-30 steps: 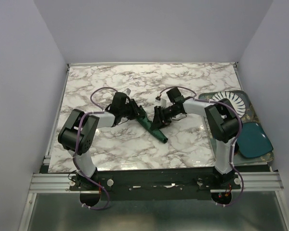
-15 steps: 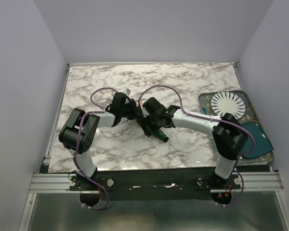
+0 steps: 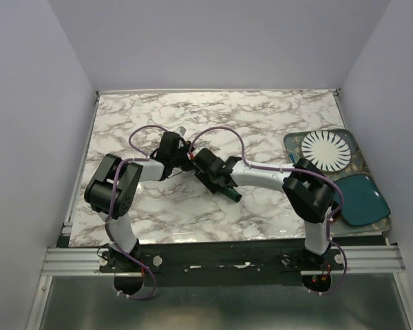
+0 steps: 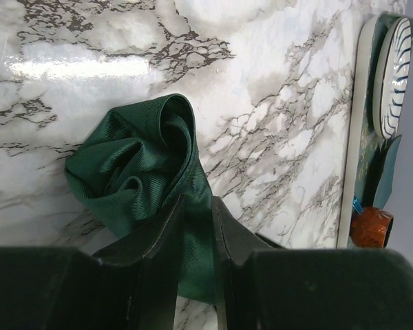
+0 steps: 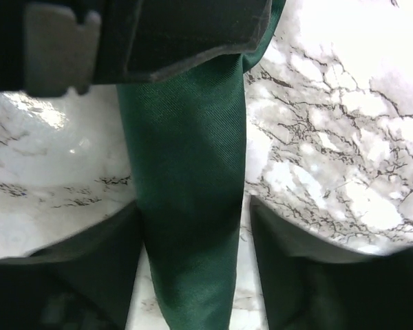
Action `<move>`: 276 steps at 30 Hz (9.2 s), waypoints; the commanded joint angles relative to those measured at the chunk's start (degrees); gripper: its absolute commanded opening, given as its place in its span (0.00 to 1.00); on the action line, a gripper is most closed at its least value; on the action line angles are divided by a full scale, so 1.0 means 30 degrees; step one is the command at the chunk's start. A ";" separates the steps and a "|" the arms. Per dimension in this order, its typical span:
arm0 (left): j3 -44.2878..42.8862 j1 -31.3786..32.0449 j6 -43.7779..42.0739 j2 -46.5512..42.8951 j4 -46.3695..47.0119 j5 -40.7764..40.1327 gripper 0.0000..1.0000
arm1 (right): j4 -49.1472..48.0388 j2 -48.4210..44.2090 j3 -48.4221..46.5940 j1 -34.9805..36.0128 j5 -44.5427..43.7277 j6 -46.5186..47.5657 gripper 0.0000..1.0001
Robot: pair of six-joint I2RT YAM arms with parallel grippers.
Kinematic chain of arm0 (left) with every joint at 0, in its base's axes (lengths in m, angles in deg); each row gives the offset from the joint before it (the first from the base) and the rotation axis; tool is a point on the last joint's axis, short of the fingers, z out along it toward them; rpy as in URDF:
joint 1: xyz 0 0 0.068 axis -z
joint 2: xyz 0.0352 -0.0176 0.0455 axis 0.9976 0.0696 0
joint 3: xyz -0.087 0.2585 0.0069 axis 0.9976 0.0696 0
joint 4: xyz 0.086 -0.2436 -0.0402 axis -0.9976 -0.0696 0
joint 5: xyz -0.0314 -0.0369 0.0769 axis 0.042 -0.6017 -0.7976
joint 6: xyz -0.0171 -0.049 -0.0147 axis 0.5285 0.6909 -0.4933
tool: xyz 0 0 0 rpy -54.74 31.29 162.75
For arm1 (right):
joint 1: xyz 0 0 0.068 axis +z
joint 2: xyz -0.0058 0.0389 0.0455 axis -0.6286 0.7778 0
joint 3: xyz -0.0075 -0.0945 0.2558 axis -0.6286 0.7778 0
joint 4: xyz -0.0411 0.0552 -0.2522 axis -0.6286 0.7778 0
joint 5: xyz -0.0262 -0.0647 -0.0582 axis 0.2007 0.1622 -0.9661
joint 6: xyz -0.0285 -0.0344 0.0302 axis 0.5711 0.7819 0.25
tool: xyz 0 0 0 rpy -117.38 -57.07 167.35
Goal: Fold the napkin, place the utensils inside, and roll it up
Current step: Roll the napkin with the utensil
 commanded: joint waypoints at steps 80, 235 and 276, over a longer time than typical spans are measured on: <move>-0.0446 -0.0097 0.0399 0.1563 0.1072 0.1222 0.28 | 0.1807 0.1120 -0.1462 0.1227 -0.3024 -0.2116 0.78; 0.4153 -0.0214 -0.0538 -0.3830 -0.0688 0.3975 0.49 | -0.1210 -0.6056 0.3665 -0.5218 1.1710 -0.4782 0.68; 0.5296 -0.0155 -0.0333 -0.3478 -0.0305 0.2833 0.14 | -0.0626 -0.3771 0.1648 -0.4955 1.1627 -0.4226 0.68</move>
